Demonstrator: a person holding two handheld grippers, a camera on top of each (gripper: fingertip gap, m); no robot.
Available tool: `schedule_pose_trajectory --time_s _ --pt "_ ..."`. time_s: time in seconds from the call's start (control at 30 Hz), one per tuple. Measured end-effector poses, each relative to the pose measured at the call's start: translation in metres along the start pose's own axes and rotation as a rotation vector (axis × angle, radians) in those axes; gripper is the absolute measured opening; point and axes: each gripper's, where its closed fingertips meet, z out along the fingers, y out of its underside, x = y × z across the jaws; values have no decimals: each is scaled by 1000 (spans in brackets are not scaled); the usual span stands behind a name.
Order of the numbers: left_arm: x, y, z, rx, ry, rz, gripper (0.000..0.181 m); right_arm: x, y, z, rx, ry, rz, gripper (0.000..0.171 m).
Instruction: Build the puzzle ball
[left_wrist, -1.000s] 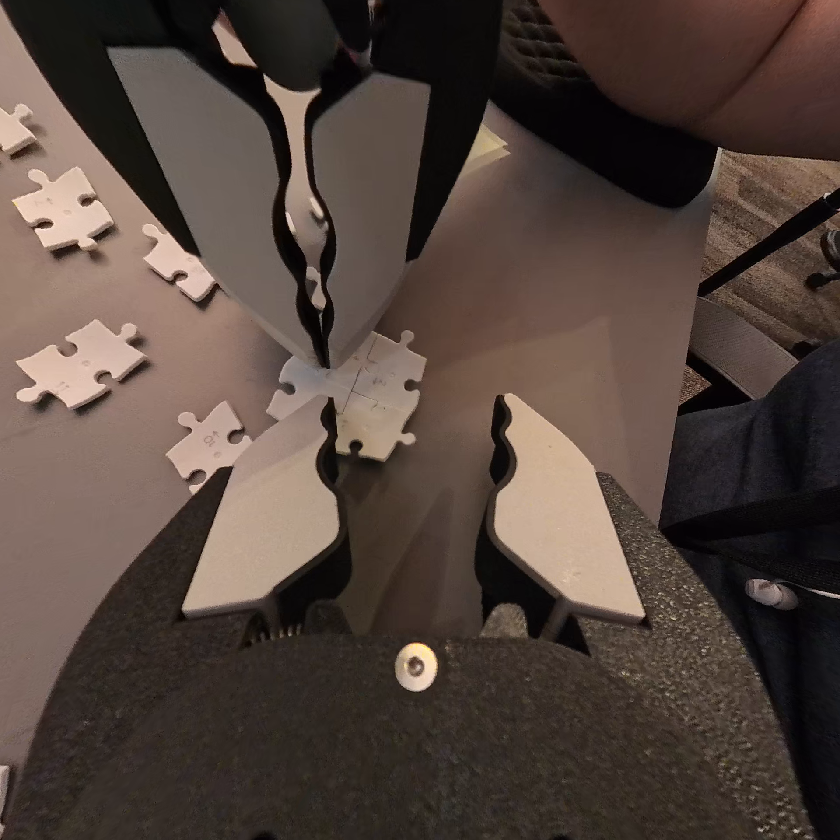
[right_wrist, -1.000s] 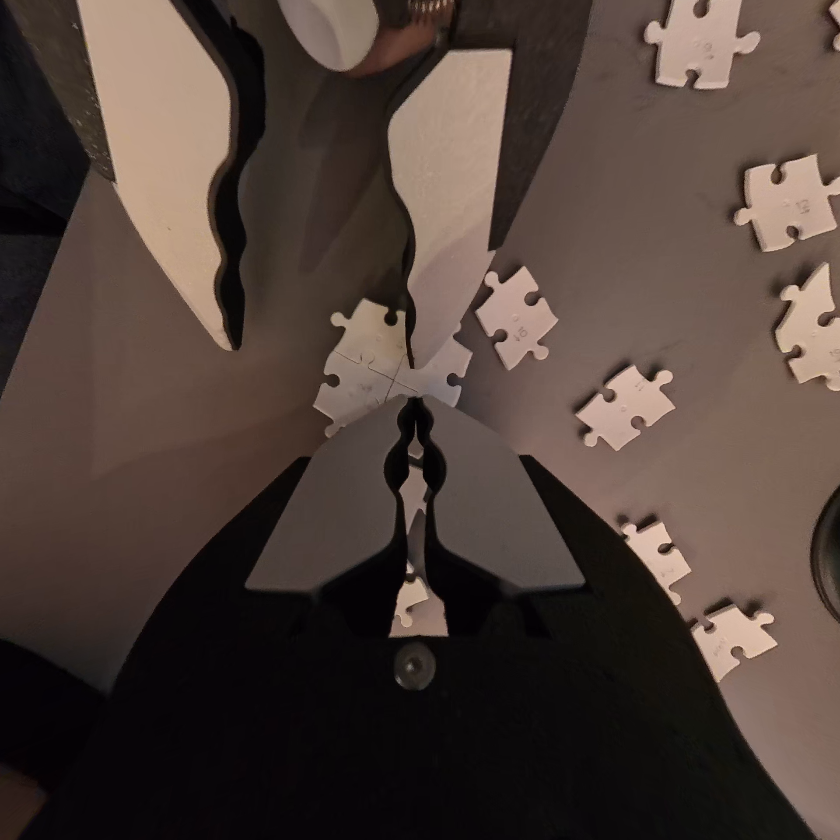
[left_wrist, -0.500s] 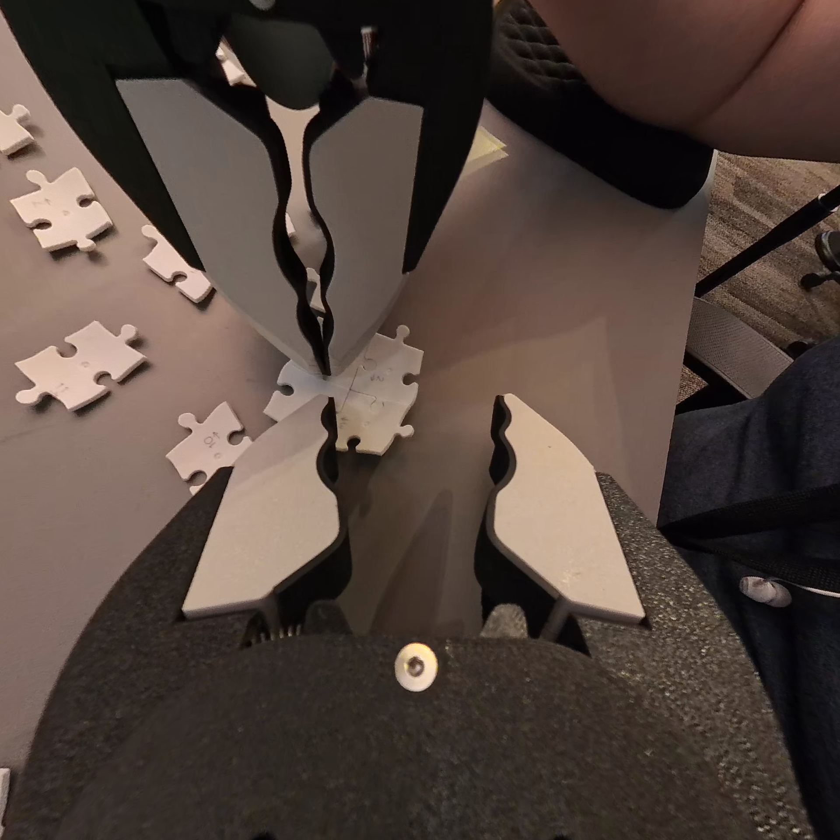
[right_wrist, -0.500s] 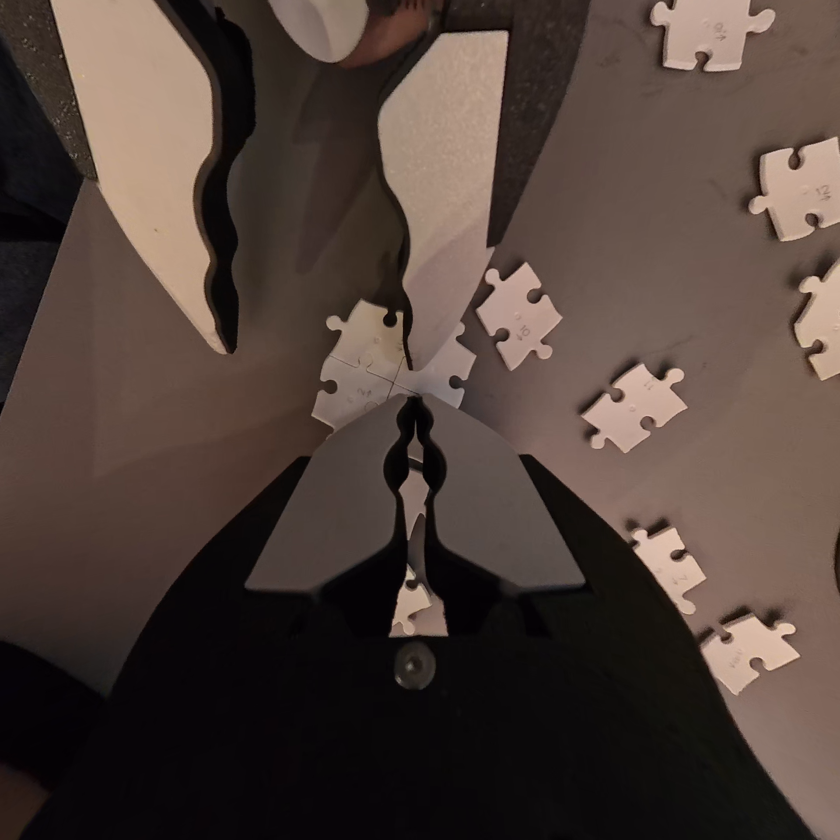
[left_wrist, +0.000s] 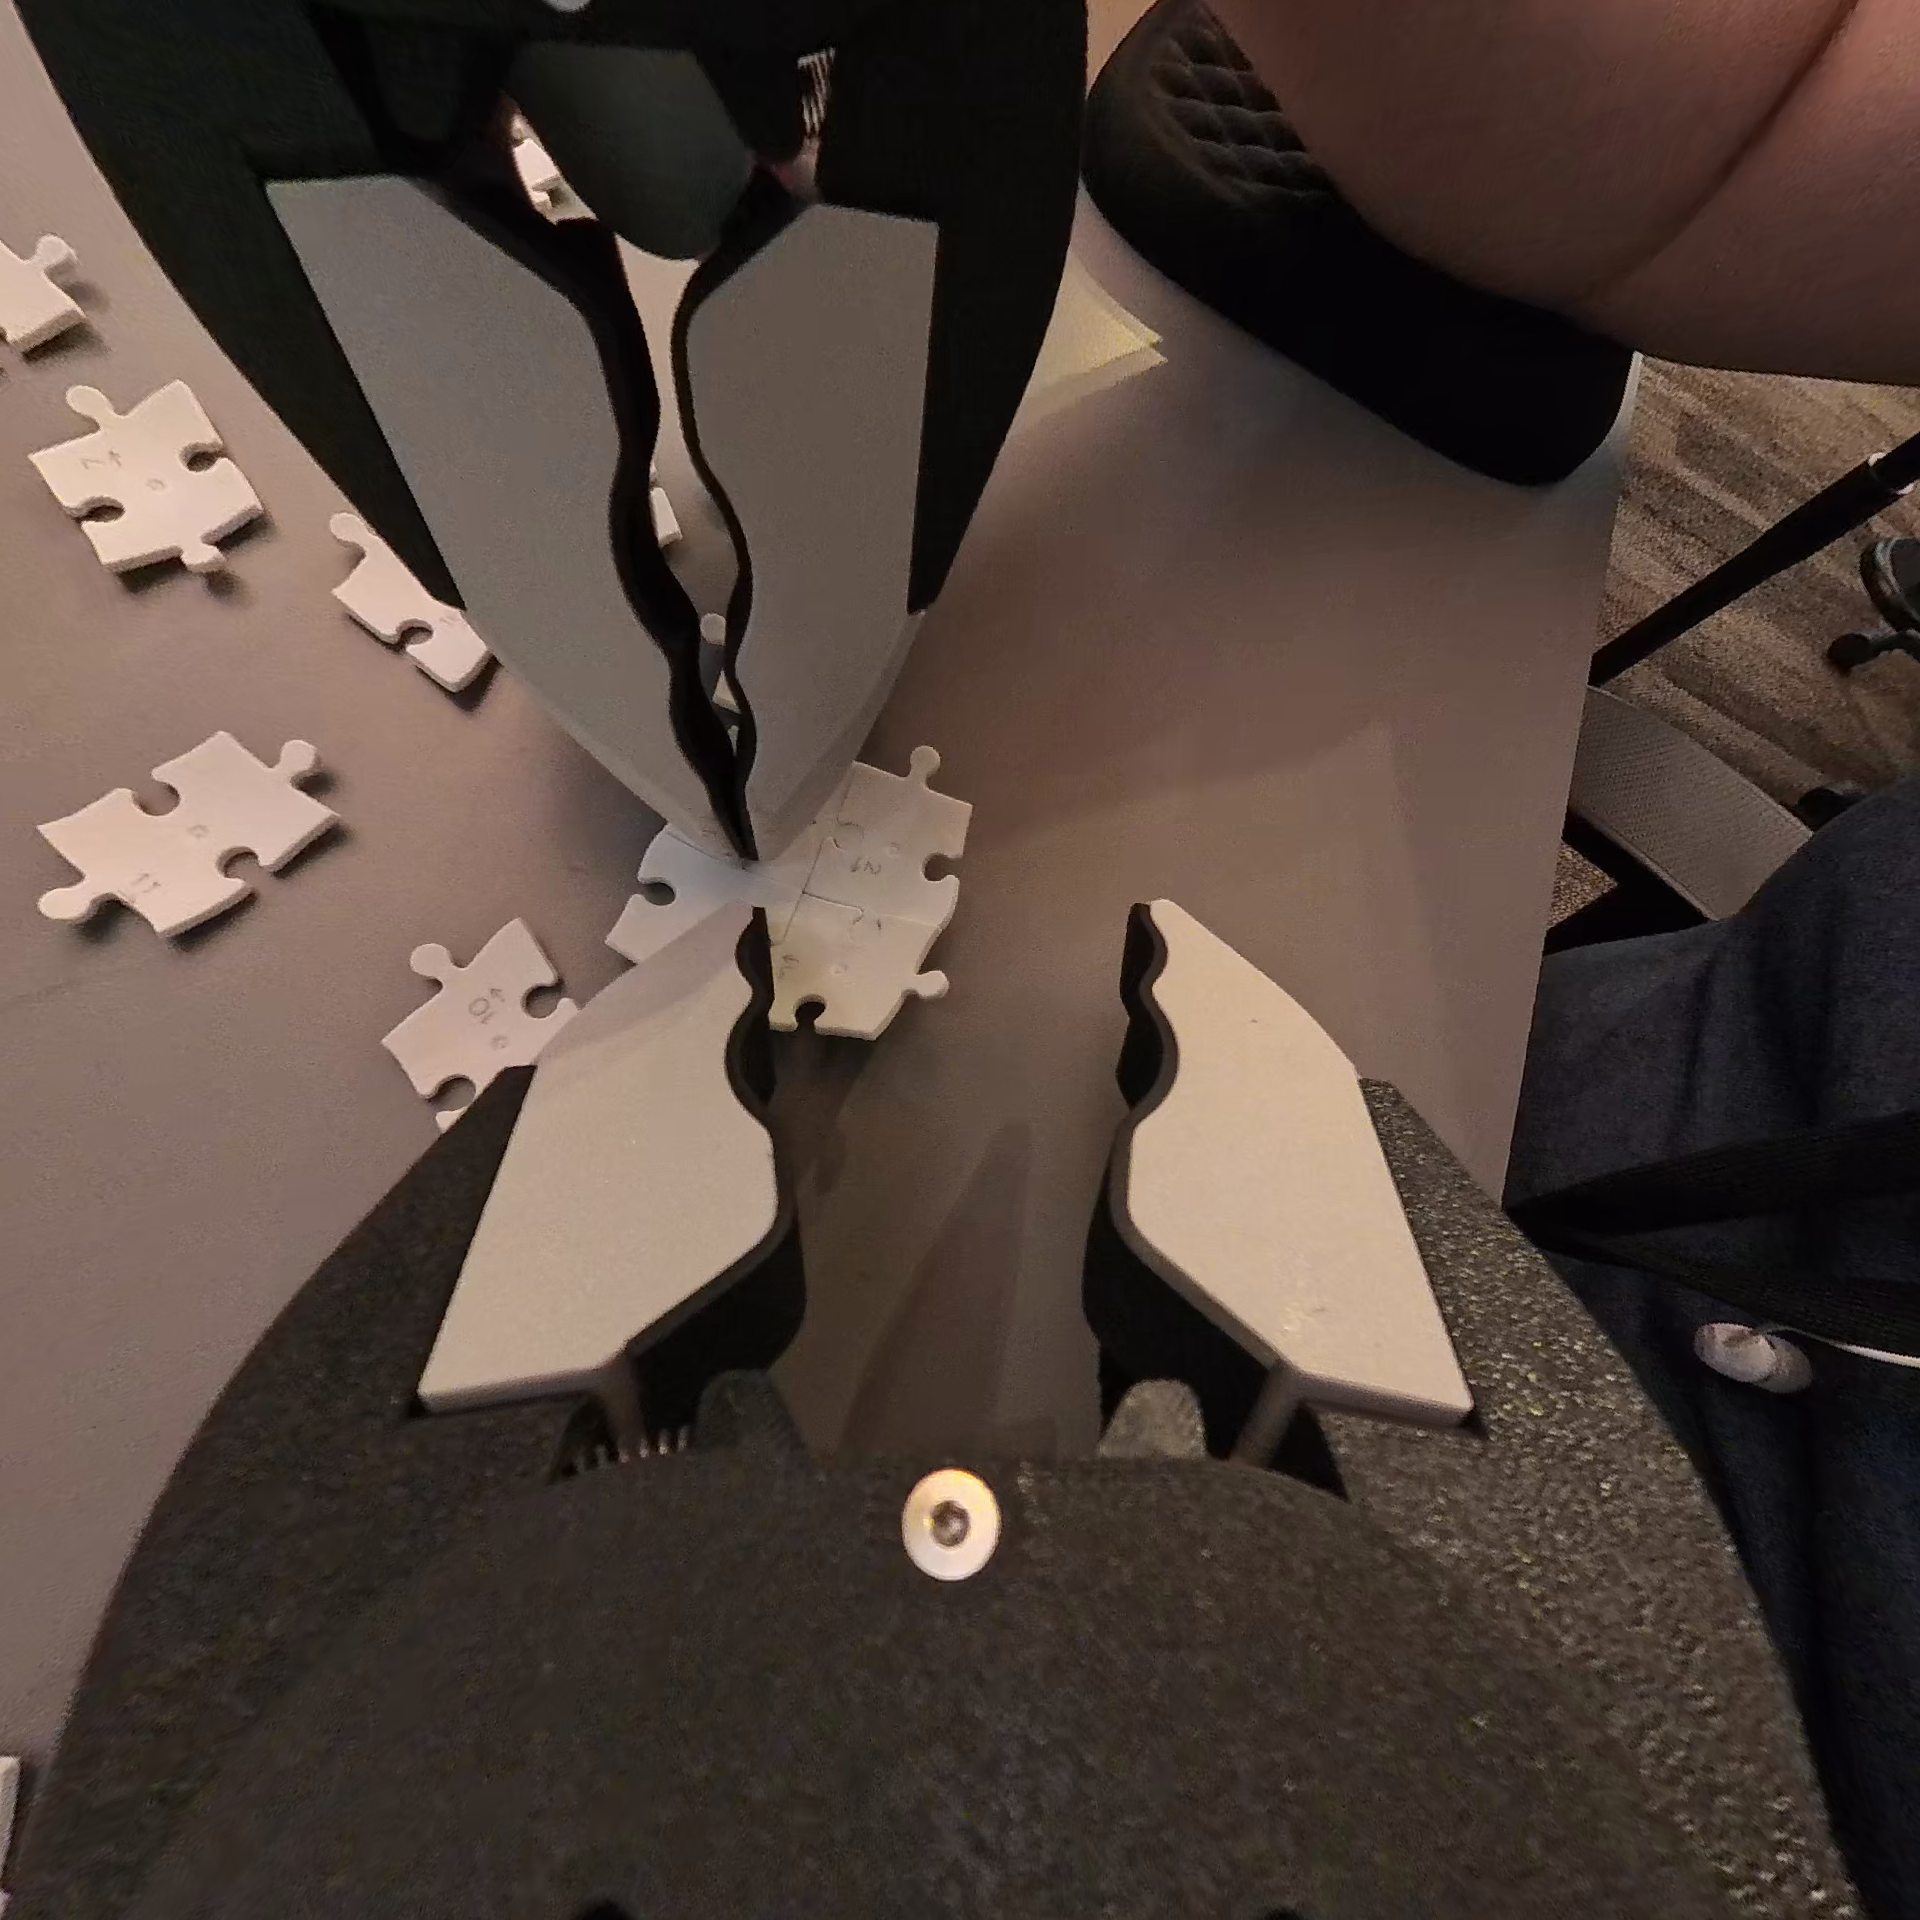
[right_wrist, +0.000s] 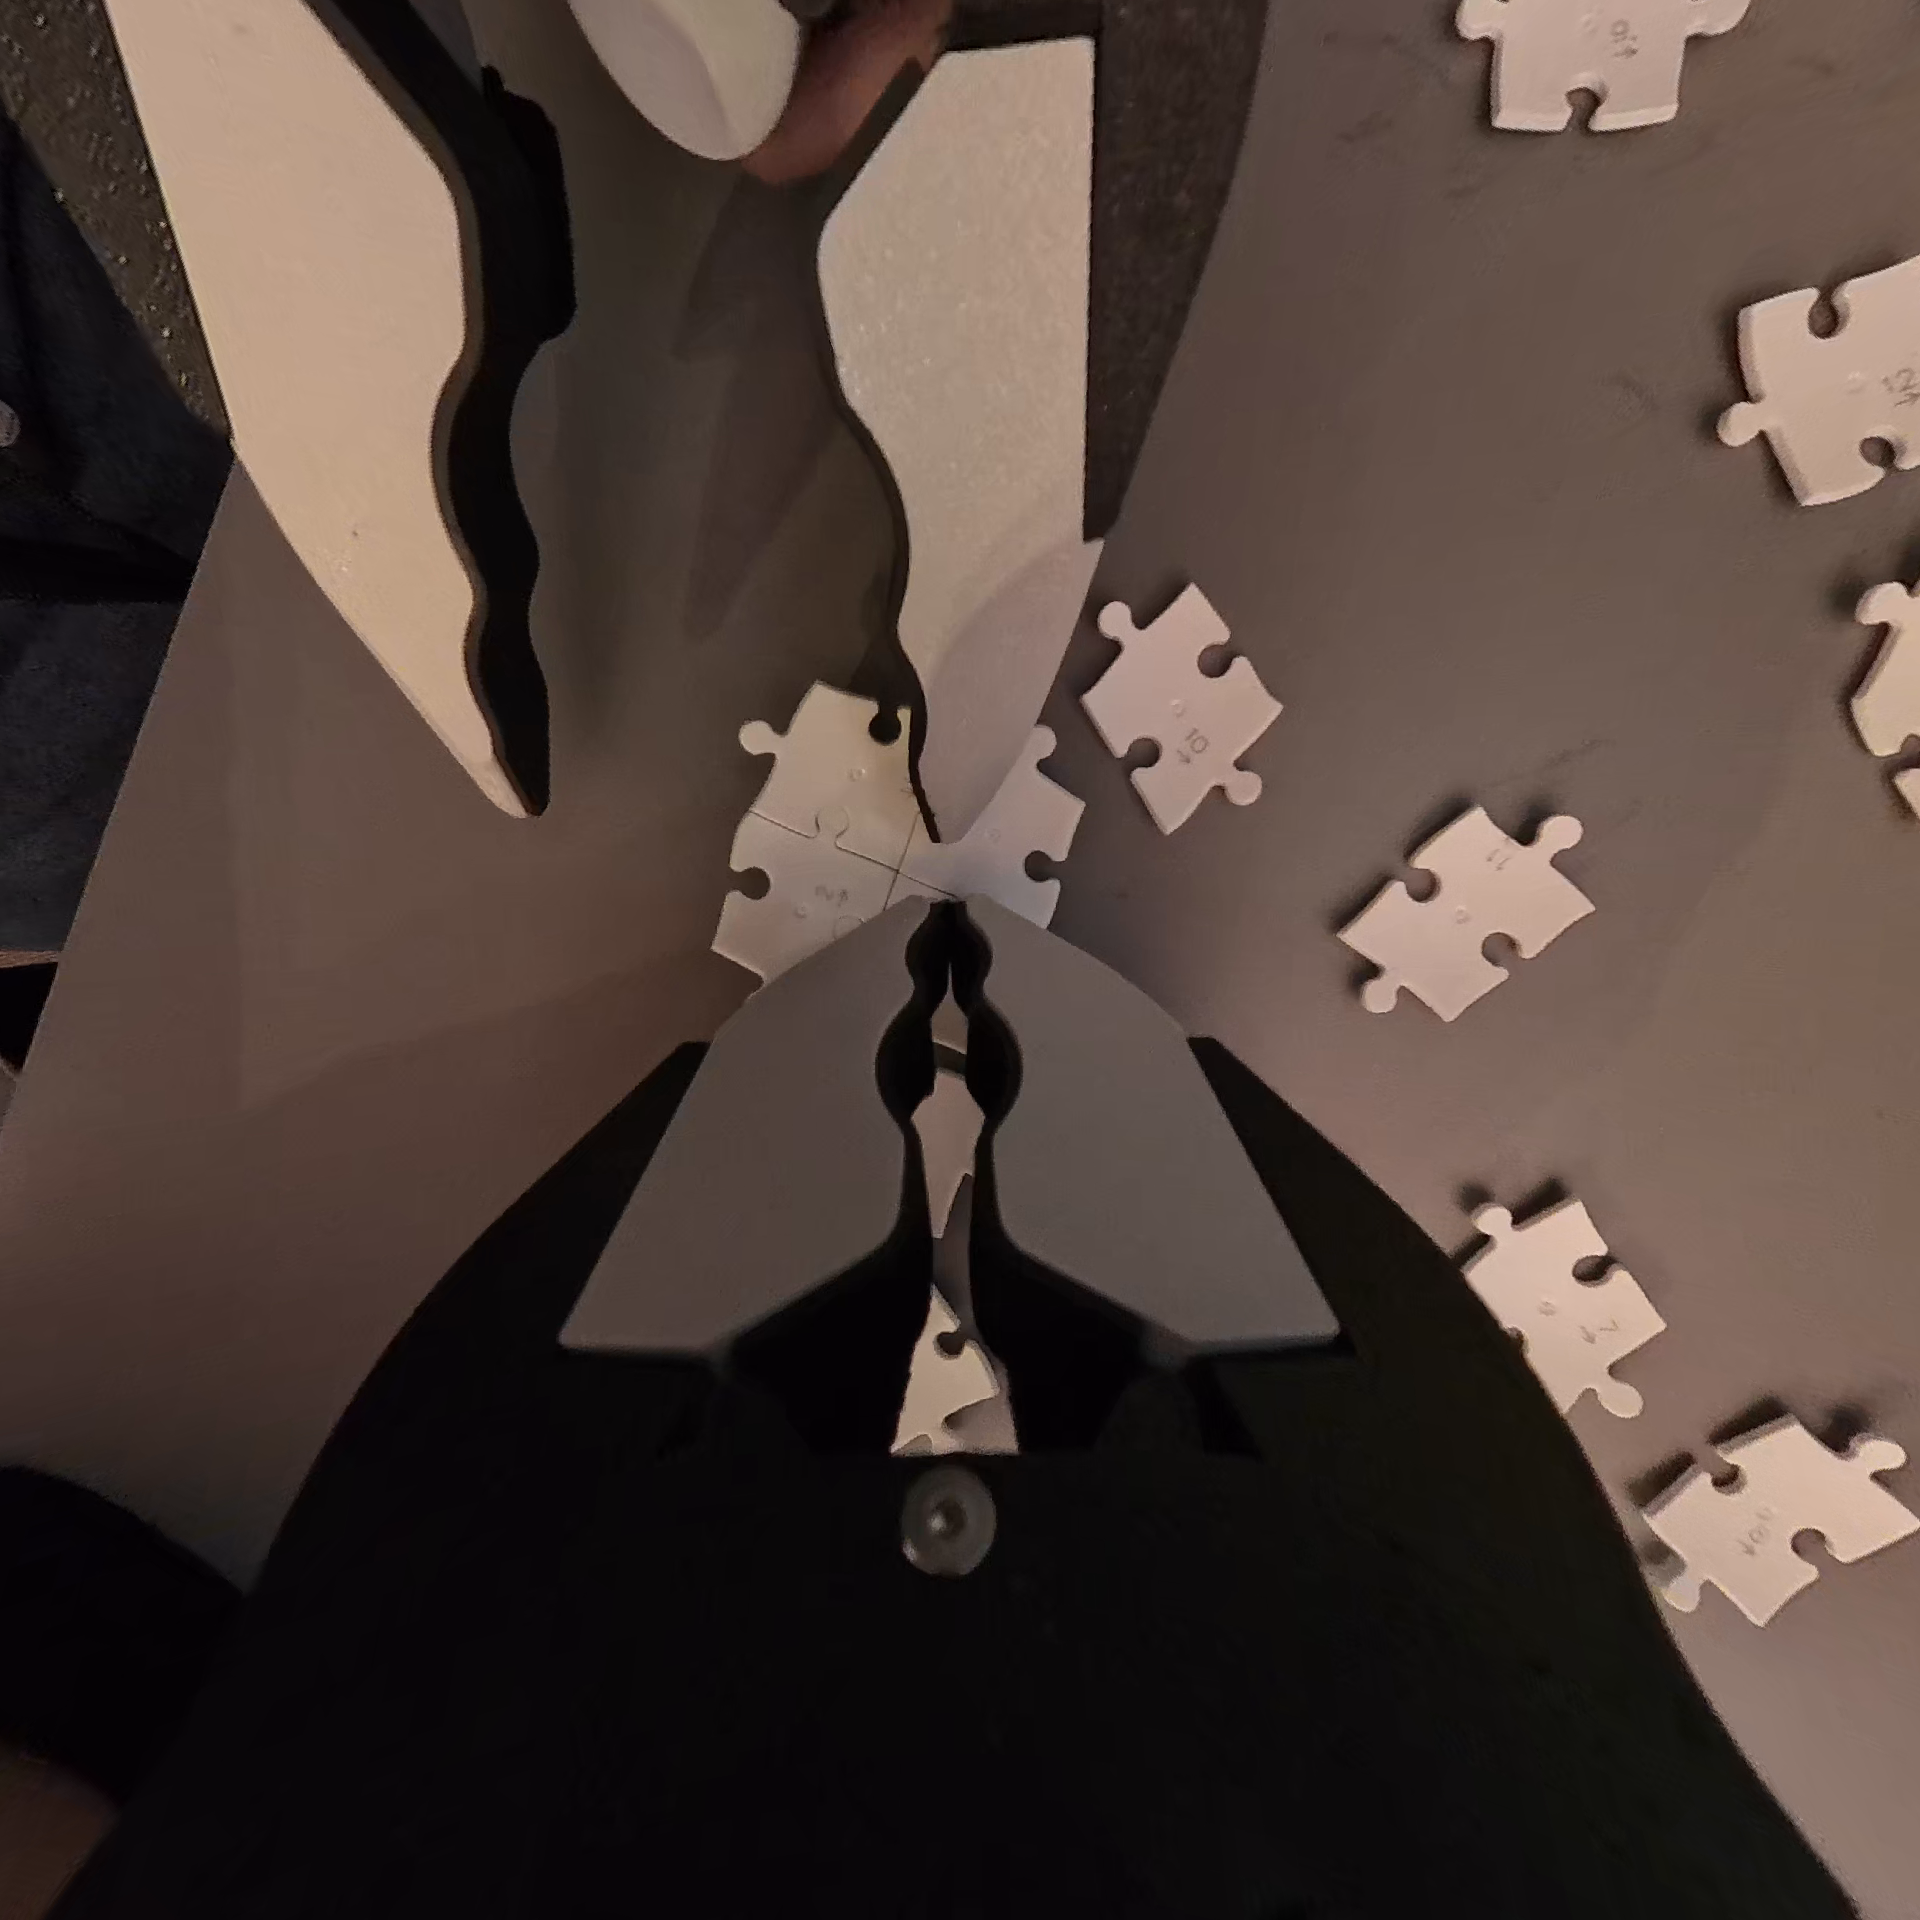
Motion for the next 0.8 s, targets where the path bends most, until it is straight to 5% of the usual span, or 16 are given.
schedule_pose_trajectory --time_s 0.27,0.5,0.8 --pt "-1 -1 0 6 -4 -9 64 0 -1 -1 32 0 -40 1" --pt "-1 -1 -2 20 3 -16 66 8 -23 -44 163 99 -46 1" --pt "-8 -9 -32 106 -21 -49 66 -2 -16 3 12 41 -90 1"
